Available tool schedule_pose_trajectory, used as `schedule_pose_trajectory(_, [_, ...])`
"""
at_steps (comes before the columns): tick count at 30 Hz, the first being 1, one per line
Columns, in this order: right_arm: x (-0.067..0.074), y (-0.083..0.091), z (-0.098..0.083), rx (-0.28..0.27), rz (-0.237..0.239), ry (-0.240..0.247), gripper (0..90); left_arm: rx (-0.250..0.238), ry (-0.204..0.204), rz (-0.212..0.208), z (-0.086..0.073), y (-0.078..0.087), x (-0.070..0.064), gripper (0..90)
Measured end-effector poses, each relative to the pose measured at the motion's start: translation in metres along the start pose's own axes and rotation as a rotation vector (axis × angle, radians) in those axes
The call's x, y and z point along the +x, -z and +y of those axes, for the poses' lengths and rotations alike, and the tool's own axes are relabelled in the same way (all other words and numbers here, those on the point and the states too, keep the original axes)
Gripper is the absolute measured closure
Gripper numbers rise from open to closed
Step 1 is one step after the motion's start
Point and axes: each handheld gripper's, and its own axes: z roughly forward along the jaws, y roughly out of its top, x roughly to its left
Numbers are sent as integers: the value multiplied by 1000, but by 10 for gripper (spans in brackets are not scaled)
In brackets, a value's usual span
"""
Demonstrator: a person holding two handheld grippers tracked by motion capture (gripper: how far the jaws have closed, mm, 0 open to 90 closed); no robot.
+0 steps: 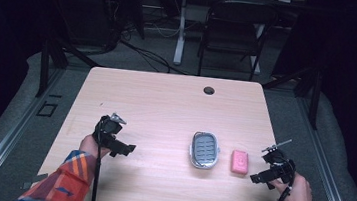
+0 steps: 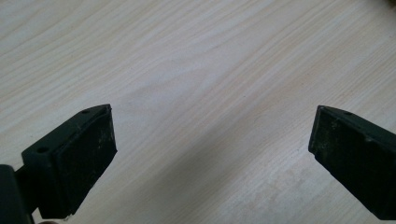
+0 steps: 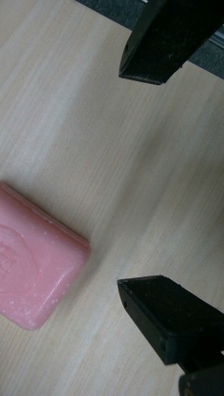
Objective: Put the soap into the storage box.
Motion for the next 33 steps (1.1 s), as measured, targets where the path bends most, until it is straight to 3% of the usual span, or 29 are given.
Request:
schedule_pose_trajectory(11, [3,1,0,11,19,5,9,1,-5,-2,0,0,-1,7])
schedule_pose_trajectory(21, [6,4,2,15,5,29,9,-2,-4,-1,0,1,-1,7])
schedule_pose_trajectory(22, [7,3,2,-2,6,14,9,6,-8,5,0,1,0,7])
schedule_pose_trajectory(33, [12,11,6,-41,-1,27,16,7,-7,2,-1,1,0,6])
